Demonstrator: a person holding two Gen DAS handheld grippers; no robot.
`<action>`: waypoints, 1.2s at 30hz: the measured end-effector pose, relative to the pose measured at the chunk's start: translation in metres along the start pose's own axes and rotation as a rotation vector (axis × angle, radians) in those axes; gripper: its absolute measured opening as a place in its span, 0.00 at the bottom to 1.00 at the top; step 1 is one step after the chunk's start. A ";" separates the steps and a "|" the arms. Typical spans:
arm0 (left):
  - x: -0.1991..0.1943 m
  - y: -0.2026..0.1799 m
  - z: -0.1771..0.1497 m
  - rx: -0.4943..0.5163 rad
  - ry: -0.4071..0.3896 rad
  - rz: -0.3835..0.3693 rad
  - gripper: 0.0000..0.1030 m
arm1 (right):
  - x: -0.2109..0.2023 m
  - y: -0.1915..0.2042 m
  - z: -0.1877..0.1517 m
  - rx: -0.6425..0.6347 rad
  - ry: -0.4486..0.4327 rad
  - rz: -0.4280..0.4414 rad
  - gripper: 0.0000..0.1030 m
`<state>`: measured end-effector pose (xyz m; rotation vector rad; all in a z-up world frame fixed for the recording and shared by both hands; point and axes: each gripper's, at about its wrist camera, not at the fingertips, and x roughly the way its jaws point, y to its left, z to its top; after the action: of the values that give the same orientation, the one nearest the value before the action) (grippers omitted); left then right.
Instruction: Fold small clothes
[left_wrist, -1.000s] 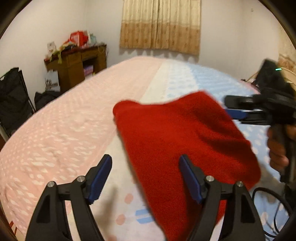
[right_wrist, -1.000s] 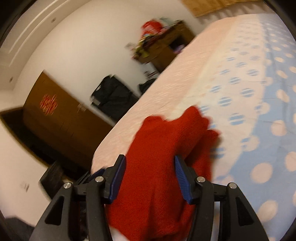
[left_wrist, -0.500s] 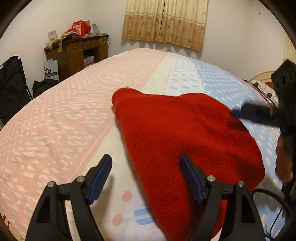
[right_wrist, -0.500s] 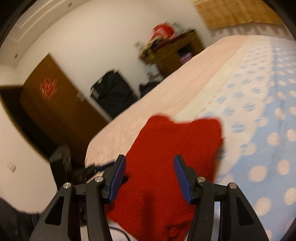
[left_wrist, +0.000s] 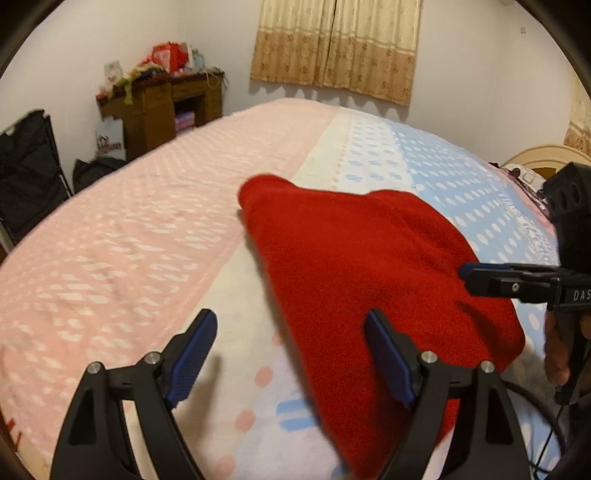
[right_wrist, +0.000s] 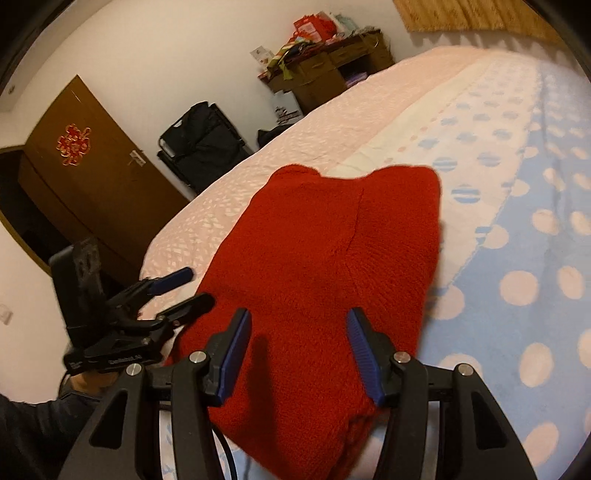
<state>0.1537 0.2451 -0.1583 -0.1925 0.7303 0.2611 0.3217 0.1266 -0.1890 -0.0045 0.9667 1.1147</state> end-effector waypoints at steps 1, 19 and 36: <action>-0.008 0.000 -0.001 0.010 -0.016 0.018 0.82 | -0.006 0.005 0.000 -0.011 -0.016 -0.027 0.54; -0.112 -0.014 -0.001 0.051 -0.234 -0.012 0.99 | -0.121 0.117 -0.056 -0.165 -0.313 -0.412 0.67; -0.118 -0.021 -0.009 0.041 -0.248 -0.042 0.99 | -0.142 0.135 -0.069 -0.164 -0.348 -0.435 0.67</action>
<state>0.0697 0.2034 -0.0833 -0.1335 0.4851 0.2245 0.1619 0.0538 -0.0783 -0.1428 0.5264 0.7553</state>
